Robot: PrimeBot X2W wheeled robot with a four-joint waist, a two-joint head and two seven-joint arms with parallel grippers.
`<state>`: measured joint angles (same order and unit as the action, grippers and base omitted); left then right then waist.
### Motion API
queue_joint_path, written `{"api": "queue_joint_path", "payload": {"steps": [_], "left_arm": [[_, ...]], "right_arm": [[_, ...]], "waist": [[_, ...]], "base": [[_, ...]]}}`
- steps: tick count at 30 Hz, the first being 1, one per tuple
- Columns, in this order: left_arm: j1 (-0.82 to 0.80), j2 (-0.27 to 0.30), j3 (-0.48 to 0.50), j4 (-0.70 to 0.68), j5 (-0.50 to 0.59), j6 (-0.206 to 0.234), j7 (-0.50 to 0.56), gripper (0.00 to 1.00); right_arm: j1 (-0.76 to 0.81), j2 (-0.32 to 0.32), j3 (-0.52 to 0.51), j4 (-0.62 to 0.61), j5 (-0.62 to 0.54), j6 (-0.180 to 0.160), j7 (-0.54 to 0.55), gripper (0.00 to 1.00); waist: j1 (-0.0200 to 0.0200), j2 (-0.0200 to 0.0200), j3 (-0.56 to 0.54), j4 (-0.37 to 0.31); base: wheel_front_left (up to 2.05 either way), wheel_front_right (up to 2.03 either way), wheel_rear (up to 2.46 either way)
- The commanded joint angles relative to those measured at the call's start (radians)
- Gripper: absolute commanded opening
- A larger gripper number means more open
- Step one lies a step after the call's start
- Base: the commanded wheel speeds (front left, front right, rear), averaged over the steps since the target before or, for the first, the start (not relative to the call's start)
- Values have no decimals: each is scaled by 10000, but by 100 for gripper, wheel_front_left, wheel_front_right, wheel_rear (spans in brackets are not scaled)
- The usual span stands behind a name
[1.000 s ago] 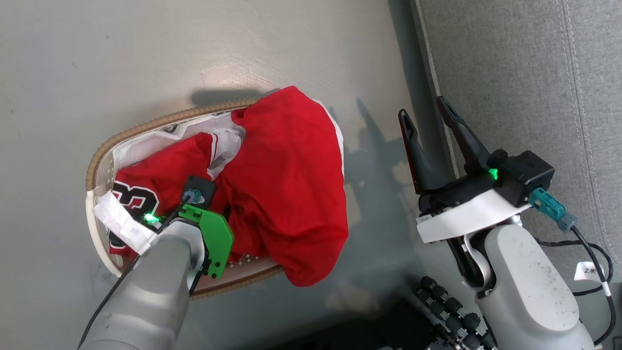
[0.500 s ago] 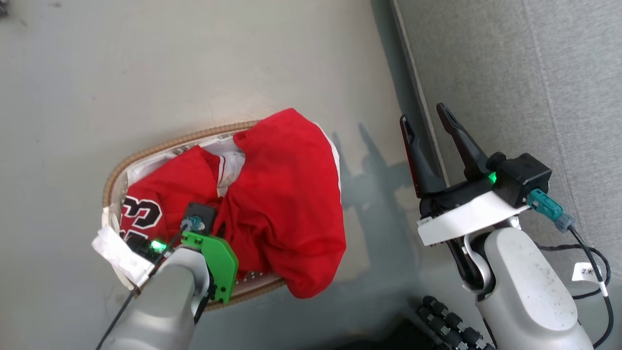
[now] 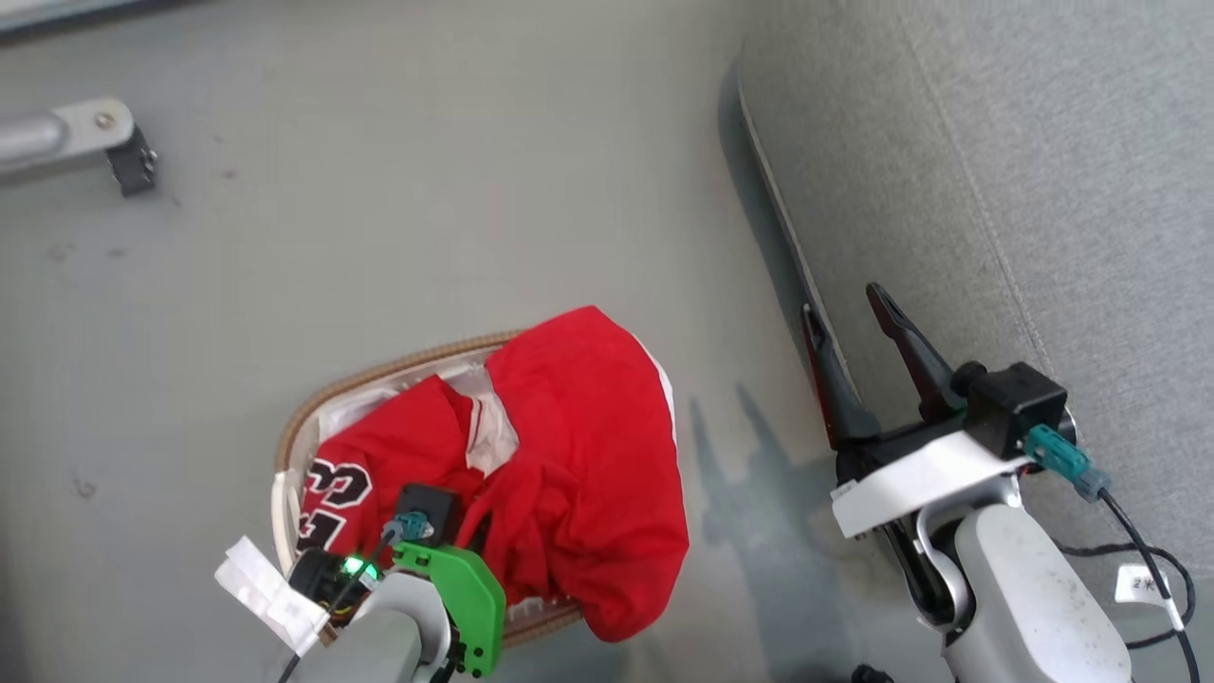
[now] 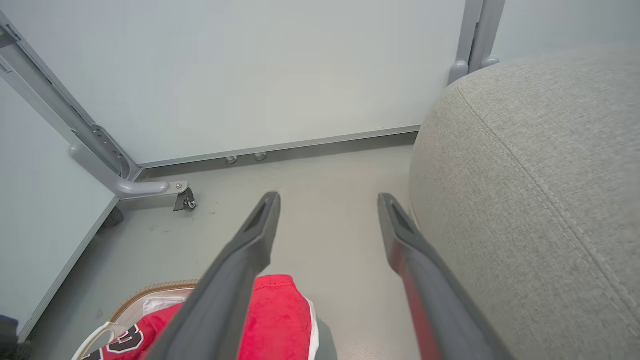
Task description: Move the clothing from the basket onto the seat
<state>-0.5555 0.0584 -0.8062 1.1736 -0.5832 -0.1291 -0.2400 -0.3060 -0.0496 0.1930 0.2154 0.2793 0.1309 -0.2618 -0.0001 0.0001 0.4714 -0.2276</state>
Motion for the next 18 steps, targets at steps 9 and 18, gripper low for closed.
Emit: {"api": "queue_joint_path", "payload": {"steps": [9, 18], "left_arm": [[464, 201, -205, -1042, -499, -27, -259, 0], [1128, 434, 1170, -3336, 374, 264, -258, 0]], "right_arm": [[987, -36, -371, 243, -158, -3, -46, 100], [1559, -39, -681, 333, -180, -3, -46, 100]], "waist": [[1, -1, -2203, 727], [1, -1, -3208, 1003]], "base": [[0, 0, 0], [0, 0, 0]]}}
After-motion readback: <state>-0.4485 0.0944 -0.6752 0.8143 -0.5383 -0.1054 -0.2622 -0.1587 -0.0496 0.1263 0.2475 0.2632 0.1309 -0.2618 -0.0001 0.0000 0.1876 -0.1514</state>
